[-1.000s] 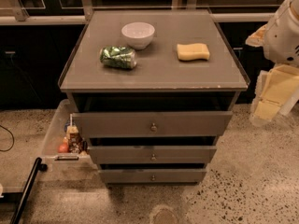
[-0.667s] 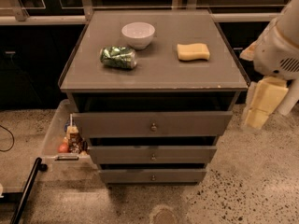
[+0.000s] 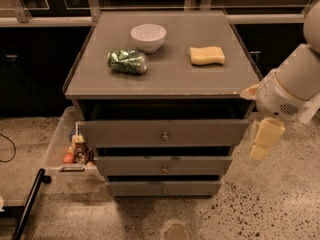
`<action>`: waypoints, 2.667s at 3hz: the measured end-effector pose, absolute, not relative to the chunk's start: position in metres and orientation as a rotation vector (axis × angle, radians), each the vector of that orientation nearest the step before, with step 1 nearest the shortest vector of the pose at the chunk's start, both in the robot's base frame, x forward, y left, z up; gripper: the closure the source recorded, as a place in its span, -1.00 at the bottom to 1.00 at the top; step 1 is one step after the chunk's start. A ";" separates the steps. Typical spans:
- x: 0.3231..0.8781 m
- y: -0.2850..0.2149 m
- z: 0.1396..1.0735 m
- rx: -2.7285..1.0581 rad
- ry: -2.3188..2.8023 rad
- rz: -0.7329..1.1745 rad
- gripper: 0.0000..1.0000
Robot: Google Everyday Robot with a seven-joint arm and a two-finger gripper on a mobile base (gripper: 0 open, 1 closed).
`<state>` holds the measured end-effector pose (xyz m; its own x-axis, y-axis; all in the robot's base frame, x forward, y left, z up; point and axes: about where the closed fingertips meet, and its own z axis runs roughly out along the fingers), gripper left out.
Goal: Open top drawer
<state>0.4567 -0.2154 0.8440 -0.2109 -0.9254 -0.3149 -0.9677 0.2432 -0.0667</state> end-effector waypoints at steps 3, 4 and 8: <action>0.494 -0.215 0.766 -1.861 1.876 0.159 -1.00; 0.497 -0.213 0.759 -1.869 1.877 0.176 -1.00; 0.551 -0.202 0.697 -1.923 1.719 0.132 -1.00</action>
Offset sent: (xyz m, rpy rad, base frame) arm 0.0388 0.0028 -0.1023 0.1848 -0.2620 0.2906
